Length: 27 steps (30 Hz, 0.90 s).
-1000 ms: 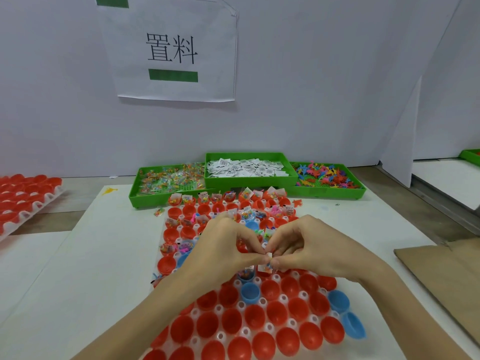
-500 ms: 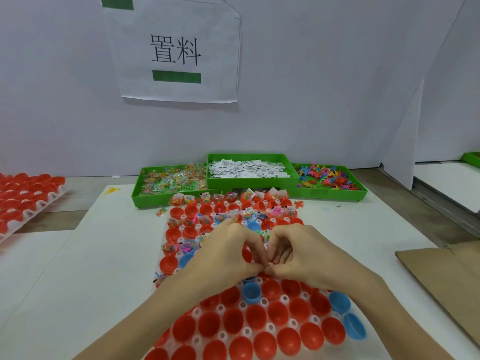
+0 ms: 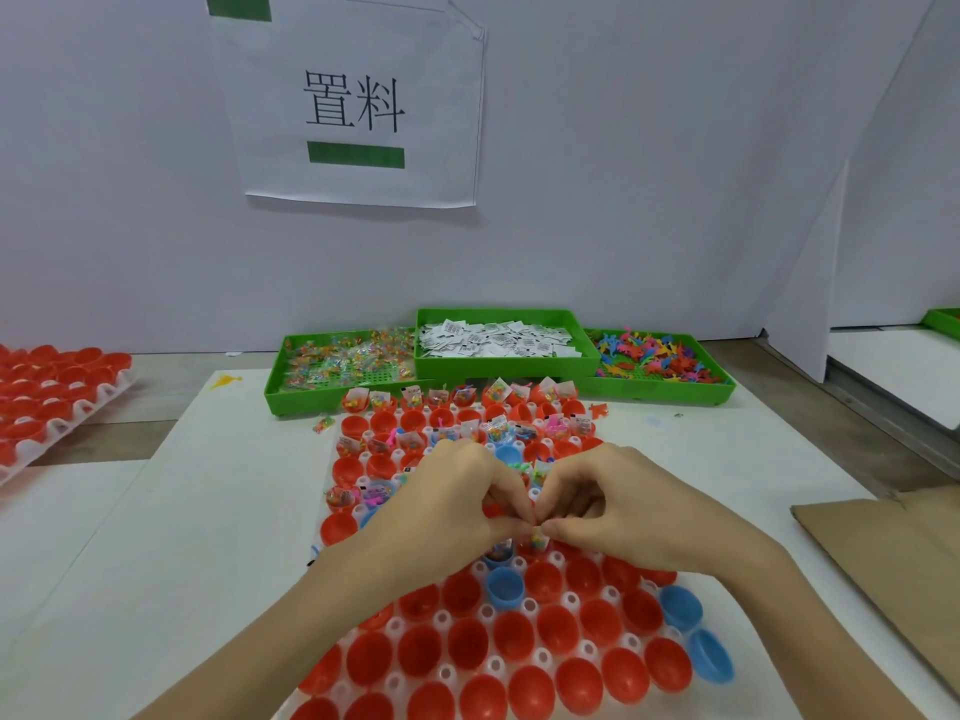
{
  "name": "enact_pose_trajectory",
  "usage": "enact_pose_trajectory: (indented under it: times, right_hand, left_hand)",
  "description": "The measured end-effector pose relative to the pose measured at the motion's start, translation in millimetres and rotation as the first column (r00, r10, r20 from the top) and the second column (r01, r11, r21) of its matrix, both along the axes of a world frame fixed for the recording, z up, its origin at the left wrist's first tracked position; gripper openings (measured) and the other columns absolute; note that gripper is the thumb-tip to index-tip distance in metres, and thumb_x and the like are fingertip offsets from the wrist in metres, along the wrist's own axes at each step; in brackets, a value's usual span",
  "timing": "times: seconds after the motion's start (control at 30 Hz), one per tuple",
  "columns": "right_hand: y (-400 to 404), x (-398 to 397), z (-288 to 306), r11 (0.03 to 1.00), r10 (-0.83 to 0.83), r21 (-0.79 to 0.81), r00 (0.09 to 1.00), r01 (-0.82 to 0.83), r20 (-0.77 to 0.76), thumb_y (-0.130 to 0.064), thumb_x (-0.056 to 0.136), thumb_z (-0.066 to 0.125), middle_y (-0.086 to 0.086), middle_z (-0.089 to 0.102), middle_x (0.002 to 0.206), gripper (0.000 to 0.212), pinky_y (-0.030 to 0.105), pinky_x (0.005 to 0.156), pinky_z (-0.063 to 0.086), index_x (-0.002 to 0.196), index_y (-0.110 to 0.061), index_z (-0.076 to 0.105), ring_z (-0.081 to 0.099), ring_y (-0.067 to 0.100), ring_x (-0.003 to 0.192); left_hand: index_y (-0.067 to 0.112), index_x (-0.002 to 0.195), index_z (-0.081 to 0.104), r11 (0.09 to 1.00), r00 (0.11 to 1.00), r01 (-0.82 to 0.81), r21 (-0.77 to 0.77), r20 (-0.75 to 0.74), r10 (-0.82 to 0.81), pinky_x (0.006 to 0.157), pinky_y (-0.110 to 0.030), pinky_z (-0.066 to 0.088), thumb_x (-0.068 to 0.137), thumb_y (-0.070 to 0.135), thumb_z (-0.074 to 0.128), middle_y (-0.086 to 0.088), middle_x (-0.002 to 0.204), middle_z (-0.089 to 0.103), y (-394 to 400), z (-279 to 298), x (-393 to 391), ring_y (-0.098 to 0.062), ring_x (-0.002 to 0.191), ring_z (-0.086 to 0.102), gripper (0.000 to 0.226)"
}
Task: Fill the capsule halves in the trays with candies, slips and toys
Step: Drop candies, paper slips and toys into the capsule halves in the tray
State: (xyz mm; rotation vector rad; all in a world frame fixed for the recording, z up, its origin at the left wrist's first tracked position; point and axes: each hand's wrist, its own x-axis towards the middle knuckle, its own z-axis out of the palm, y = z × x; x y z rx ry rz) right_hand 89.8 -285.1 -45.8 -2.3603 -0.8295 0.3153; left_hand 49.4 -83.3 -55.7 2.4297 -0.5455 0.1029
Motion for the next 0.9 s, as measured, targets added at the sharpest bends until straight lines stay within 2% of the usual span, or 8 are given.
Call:
enact_pose_trajectory:
  times: [0.1, 0.2, 0.27, 0.43, 0.5, 0.6, 0.73, 0.9]
  right_hand:
    - [4, -2, -4, 1.0, 0.002, -0.019, 1.0, -0.002, 0.022, -0.014, 0.082, 0.075, -0.007, 0.072, 0.078, 0.013, 0.017, 0.067, 0.054, 0.08, -0.026, 0.072, 0.066, 0.002, 0.071]
    - [9, -3, -10, 1.0, -0.015, -0.016, 0.999, 0.016, 0.031, -0.011, 0.078, 0.076, -0.007, 0.07, 0.07, 0.009, 0.017, 0.062, 0.052, 0.078, -0.019, 0.071, 0.064, 0.001, 0.064]
    - [9, -2, -12, 1.0, -0.023, -0.014, 0.999, 0.023, 0.034, -0.011, 0.078, 0.078, -0.006, 0.07, 0.069, 0.009, 0.018, 0.062, 0.053, 0.077, -0.018, 0.072, 0.064, 0.001, 0.063]
    - [2, 3, -8, 0.999, 0.021, 0.033, 1.0, -0.021, 0.01, -0.025, 0.082, 0.082, -0.015, 0.072, 0.071, 0.002, 0.012, 0.062, 0.05, 0.082, -0.025, 0.08, 0.065, -0.002, 0.066]
    - [-3, 6, -6, 0.998, 0.047, 0.052, 0.999, -0.047, -0.002, -0.037, 0.088, 0.077, -0.009, 0.073, 0.072, 0.009, 0.02, 0.061, 0.051, 0.084, -0.029, 0.082, 0.062, 0.002, 0.063]
    - [-8, 11, -4, 0.996, 0.03, 0.083, 1.0, -0.03, 0.0, -0.043, 0.092, 0.072, 0.005, 0.069, 0.067, 0.018, 0.026, 0.056, 0.043, 0.084, -0.03, 0.082, 0.048, 0.008, 0.056]
    - [-9, 10, 0, 0.995, 0.033, 0.095, 0.999, -0.032, -0.004, -0.032, 0.091, 0.076, -0.011, 0.076, 0.079, 0.007, 0.023, 0.071, 0.057, 0.088, -0.029, 0.082, 0.069, 0.004, 0.073]
    - [-7, 8, 1, 0.994, 0.068, 0.085, 0.997, -0.066, -0.031, -0.023, 0.087, 0.08, -0.01, 0.078, 0.083, 0.004, 0.027, 0.079, 0.06, 0.09, -0.025, 0.082, 0.073, 0.007, 0.08]
  left_hand:
    - [0.017, 0.085, 0.084, 1.0, 0.999, -0.027, -0.008, 0.023, 0.027, 0.075, -0.004, 0.047, 0.08, 0.015, 0.087, 0.012, 0.077, 0.076, -2, -1, -1, -0.001, 0.079, 0.071, 0.006]
    - [0.024, 0.084, 0.083, 0.994, 0.995, -0.073, 0.083, 0.067, 0.068, 0.078, -0.002, 0.031, 0.081, 0.021, 0.085, 0.024, 0.067, 0.06, -4, -2, -2, -0.001, 0.078, 0.054, 0.004]
    - [0.023, 0.085, 0.084, 0.994, 0.997, -0.069, 0.081, 0.05, 0.065, 0.079, -0.001, 0.028, 0.082, 0.021, 0.084, 0.024, 0.067, 0.058, -3, -2, -1, 0.001, 0.074, 0.051, 0.004]
    - [0.019, 0.09, 0.085, 0.999, 0.999, -0.002, 0.051, -0.039, 0.004, 0.069, -0.002, 0.038, 0.087, 0.017, 0.081, 0.013, 0.079, 0.071, 3, 4, 1, 0.009, 0.074, 0.059, 0.006]
    - [0.019, 0.094, 0.084, 0.999, 0.999, 0.008, 0.051, -0.045, -0.005, 0.066, -0.005, 0.038, 0.09, 0.02, 0.078, 0.011, 0.083, 0.074, 5, 4, 1, 0.006, 0.077, 0.059, 0.007]
    - [0.023, 0.097, 0.083, 0.999, 0.998, -0.001, 0.038, -0.06, 0.003, 0.068, -0.009, 0.043, 0.093, 0.027, 0.075, 0.01, 0.089, 0.076, 6, 4, 1, -0.003, 0.084, 0.06, 0.01]
    - [0.022, 0.093, 0.082, 0.999, 0.997, 0.014, 0.037, -0.074, -0.011, 0.069, -0.009, 0.045, 0.094, 0.024, 0.074, 0.013, 0.088, 0.076, 11, 6, 2, 0.004, 0.08, 0.061, 0.008]
    - [0.025, 0.094, 0.083, 1.0, 0.998, 0.016, 0.022, -0.063, -0.014, 0.067, -0.01, 0.049, 0.092, 0.023, 0.076, 0.017, 0.086, 0.075, 18, 10, 5, 0.005, 0.08, 0.065, 0.008]
